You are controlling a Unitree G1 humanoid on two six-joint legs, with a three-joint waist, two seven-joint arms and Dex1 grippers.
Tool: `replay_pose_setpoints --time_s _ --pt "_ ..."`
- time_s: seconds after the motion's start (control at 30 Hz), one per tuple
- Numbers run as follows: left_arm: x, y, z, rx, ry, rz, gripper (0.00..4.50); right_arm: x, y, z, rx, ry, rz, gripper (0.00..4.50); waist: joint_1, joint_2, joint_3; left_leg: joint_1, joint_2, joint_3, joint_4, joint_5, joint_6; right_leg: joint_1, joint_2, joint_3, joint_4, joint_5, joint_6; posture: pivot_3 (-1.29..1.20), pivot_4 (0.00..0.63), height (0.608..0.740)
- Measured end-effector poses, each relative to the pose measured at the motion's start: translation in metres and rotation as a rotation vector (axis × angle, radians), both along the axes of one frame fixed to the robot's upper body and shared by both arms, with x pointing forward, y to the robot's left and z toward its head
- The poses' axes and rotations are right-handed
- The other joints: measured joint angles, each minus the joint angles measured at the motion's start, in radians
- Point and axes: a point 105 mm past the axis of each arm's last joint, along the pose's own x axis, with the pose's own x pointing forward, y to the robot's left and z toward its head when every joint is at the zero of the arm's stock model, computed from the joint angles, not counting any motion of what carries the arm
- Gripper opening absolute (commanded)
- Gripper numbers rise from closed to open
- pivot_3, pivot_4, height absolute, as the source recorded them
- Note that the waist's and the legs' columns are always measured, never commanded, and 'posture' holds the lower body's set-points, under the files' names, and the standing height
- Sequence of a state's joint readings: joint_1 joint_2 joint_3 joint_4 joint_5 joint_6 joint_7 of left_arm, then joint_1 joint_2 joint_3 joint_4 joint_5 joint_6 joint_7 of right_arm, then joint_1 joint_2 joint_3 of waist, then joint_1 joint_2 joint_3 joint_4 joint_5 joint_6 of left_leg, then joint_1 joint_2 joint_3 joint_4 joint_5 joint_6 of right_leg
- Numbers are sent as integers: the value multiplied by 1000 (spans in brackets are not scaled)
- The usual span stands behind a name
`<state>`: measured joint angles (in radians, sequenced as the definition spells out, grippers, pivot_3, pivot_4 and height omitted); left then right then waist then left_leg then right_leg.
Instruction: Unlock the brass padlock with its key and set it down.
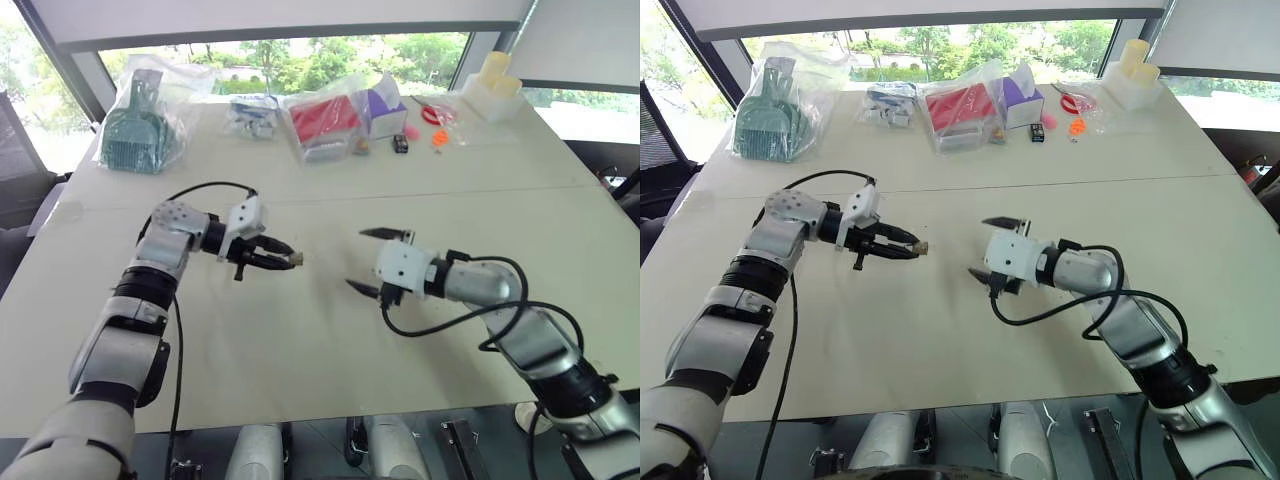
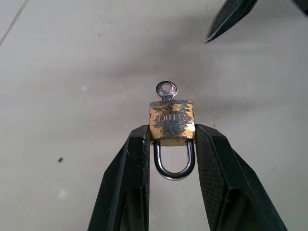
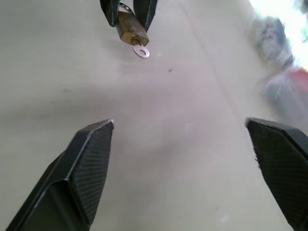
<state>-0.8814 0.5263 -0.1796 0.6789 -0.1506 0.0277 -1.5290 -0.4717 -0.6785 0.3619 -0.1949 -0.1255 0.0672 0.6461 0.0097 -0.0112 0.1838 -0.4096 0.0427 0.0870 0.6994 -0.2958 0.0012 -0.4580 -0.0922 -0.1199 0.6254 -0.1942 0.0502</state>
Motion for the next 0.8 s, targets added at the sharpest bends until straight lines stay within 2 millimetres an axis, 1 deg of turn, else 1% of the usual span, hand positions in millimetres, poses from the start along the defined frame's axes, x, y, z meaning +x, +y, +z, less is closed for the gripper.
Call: replay_pose_setpoints --time_s 0.07,0.13,0.23,0.3,0.4,0.47,0.53,0.57,0.6,0.67,0.7,0.73,0.77,0.8 --pt "-1 -2 9 -16 -4 3 798 4 11 8 -42 -129 63 4500 0 0 0 0 0 0 0 0 0 0 0 0 0 0 0 0 150 740" --pt "-2 -3 13 -22 -10 8 798 4 20 11 -54 -198 117 4500 0 0 0 0 0 1 0 0 0 0 0 0 0 0 0 0 150 740" --pt "-3 -4 13 -28 -10 17 798 3 31 6 -81 -240 176 4500 -1 0 0 0 0 2 0 0 0 0 0 0 1 0 0 0 150 740" --pt "-4 -3 11 -28 -6 27 798 3 34 1 -101 -254 201 4500 -1 0 0 0 0 2 0 0 0 0 0 0 1 0 0 0 150 740" --pt "-5 -2 9 -28 2 40 798 3 37 1 -116 -277 224 4500 -1 0 0 1 0 2 0 0 -1 0 0 0 2 0 0 0 150 740" --pt "-5 -4 11 -28 -4 37 798 3 39 0 -123 -289 233 4500 0 0 0 1 0 2 0 0 -1 0 0 1 2 0 0 0 150 740" --pt "-6 -5 13 -32 -9 31 798 5 39 -1 -130 -294 237 3972 0 0 0 1 0 2 0 0 -1 0 0 1 2 0 0 0 150 740" --pt "-7 -6 14 -37 -10 26 798 6 38 -2 -136 -296 235 3620 0 0 0 1 0 2 0 0 -1 0 0 1 2 0 0 0 150 740" --pt "-8 -6 15 -41 -12 22 798 7 38 -3 -137 -294 232 3042 -1 0 0 1 0 2 0 0 -1 0 0 1 2 0 0 0 150 740" --pt "-9 -8 16 -44 -13 17 798 8 38 -5 -141 -294 230 2102 -1 0 0 1 0 3 0 0 -1 0 0 1 2 0 0 0 150 740" --pt "-9 -8 16 -43 -12 16 798 9 38 -5 -143 -294 229 1502 -2 0 0 1 0 3 0 1 -1 0 0 1 2 0 0 0 150 740" --pt "-10 -8 16 -43 -11 16 798 9 39 -6 -144 -295 230 1068 -2 0 0 1 0 3 0 1 -1 0 0 1 2 0 0 0 150 740" --pt "-10 -8 16 -42 -9 16 798 9 39 -6 -142 -295 231 467 -2 0 0 1 0 3 0 1 -1 0 0 1 3 0 0 0 150 740" --pt "-10 -7 15 -41 -8 17 798 9 40 -6 -139 -295 231 43 -3 0 0 1 0 3 0 1 -1 0 0 1 3 0 0 0 150 740"
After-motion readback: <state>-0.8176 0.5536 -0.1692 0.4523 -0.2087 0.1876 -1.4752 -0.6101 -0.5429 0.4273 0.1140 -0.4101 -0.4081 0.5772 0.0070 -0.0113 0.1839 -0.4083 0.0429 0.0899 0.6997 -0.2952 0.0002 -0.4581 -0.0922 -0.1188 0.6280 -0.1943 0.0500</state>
